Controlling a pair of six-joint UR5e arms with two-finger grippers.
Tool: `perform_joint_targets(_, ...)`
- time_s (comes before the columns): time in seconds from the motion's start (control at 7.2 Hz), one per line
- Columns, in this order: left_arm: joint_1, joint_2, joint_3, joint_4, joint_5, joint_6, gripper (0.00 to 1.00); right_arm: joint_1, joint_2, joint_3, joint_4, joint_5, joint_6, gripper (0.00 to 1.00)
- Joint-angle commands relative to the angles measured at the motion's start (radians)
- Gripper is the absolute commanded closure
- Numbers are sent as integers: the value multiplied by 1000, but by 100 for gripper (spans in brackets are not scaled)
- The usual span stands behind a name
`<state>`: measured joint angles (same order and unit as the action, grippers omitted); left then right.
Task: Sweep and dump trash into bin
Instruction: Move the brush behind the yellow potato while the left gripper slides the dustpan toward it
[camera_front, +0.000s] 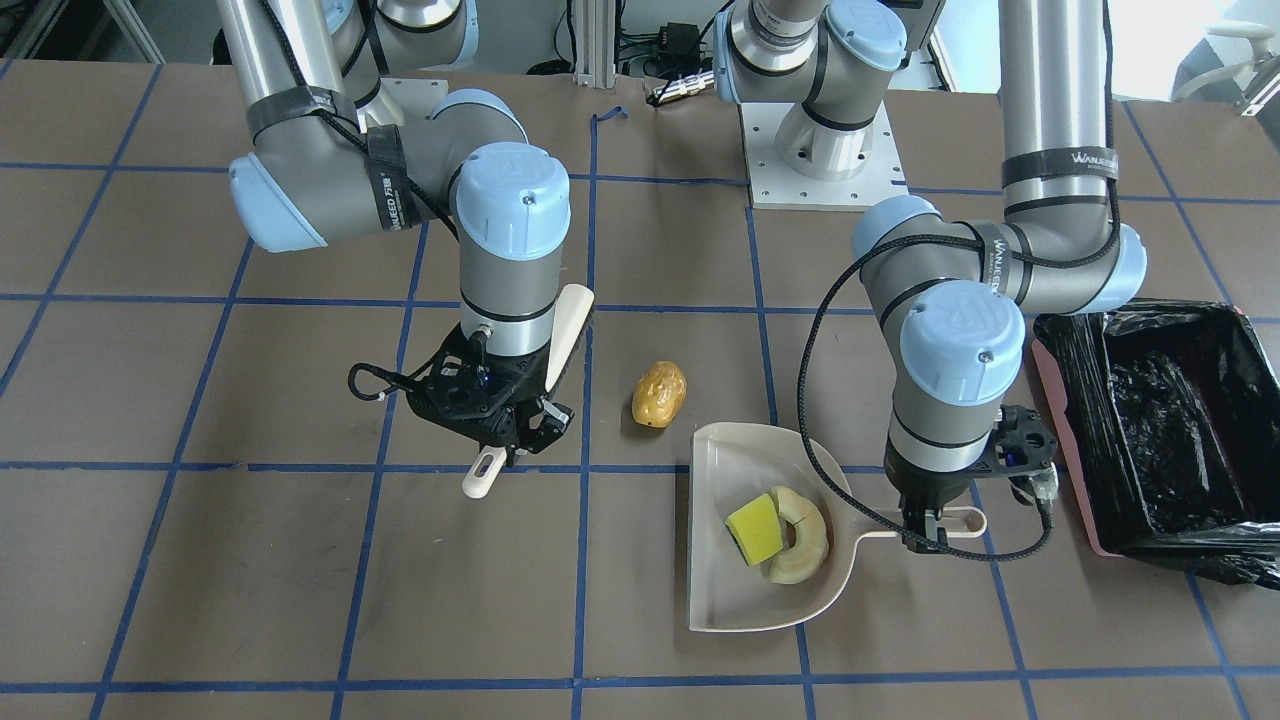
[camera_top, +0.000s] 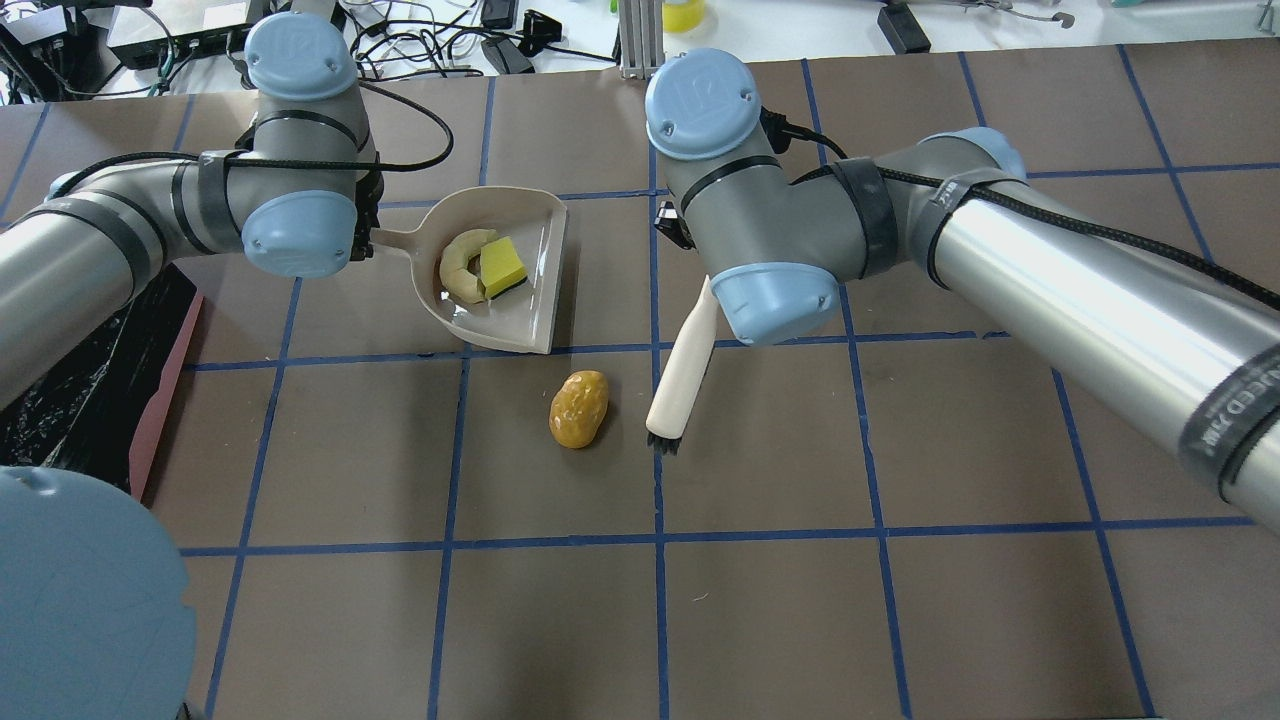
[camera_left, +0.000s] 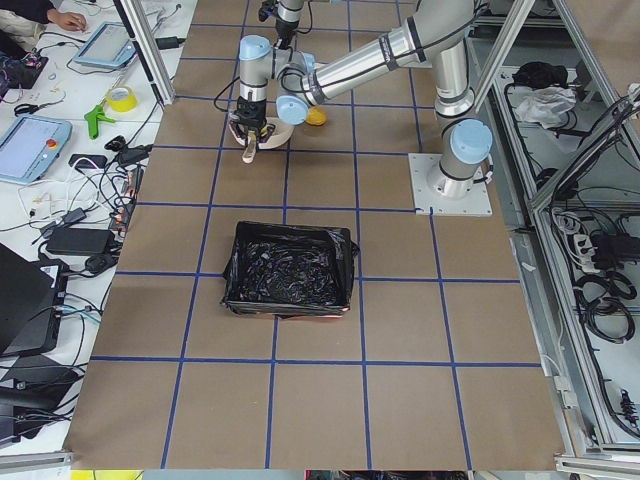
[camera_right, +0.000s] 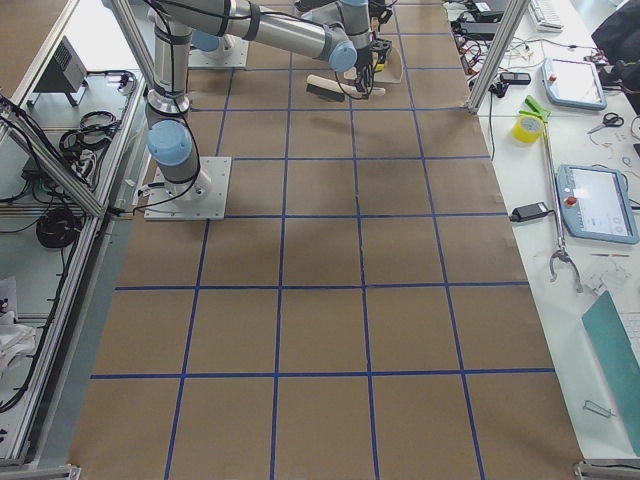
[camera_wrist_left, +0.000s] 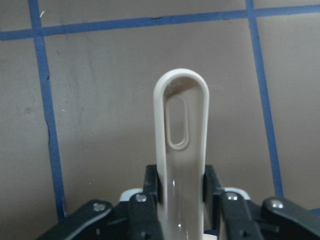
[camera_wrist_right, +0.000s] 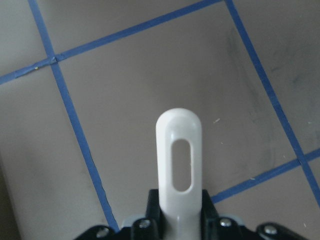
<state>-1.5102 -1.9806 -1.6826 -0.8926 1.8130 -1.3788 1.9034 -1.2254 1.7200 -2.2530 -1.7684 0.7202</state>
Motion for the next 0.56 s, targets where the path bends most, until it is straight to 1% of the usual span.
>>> perform_joint_targets(0.0, 41, 51, -52, -5, 2, 46, 100, 8, -31, 117, -130, -2, 37, 92)
perform_joint_targets(0.14, 42, 90, -127, 19, 0, 35, 100, 9, -35, 150, -198, -2, 38, 92)
perform_joint_targets(0.28, 41, 135, -210, 80, 2, 29, 100, 17, -37, 170, -201, -2, 71, 92)
perform_joint_targets(0.42, 41, 175, -308, 166, 2, 26, 100, 38, -34, 170, -201, -3, 91, 92)
